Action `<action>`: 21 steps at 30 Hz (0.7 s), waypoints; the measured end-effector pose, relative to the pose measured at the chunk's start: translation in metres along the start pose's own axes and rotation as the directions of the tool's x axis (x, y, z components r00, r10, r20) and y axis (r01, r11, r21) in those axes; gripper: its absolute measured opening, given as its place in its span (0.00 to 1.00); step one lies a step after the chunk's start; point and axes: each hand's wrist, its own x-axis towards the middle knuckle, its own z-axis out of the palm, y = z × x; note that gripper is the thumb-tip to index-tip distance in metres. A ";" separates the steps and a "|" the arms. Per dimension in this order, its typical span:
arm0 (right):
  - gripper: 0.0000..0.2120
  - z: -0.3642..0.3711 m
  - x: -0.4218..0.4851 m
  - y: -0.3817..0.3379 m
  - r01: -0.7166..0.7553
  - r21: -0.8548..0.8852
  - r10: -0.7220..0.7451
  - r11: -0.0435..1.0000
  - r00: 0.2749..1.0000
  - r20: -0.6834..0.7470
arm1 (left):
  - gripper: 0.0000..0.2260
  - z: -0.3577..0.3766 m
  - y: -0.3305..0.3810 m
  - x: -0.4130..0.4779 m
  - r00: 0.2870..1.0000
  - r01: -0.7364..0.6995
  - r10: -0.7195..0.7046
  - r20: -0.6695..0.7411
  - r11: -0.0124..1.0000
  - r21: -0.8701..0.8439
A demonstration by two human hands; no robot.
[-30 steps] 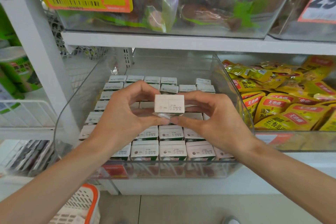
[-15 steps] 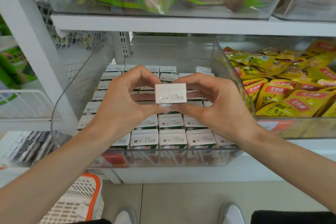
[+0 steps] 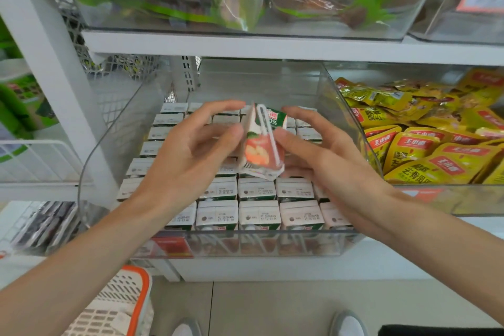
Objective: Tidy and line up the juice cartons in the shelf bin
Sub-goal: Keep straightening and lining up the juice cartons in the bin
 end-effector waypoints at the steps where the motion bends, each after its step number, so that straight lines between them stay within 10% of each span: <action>1: 0.16 0.000 0.000 -0.002 -0.046 0.037 0.046 0.998 0.999 0.003 | 0.15 0.000 -0.001 0.000 1.000 -0.002 0.002 0.026 1.000 0.011; 21: 0.14 0.001 0.003 -0.006 -0.094 0.027 0.093 0.995 0.995 0.023 | 0.18 0.003 -0.007 0.000 0.992 0.041 -0.041 0.122 0.999 0.005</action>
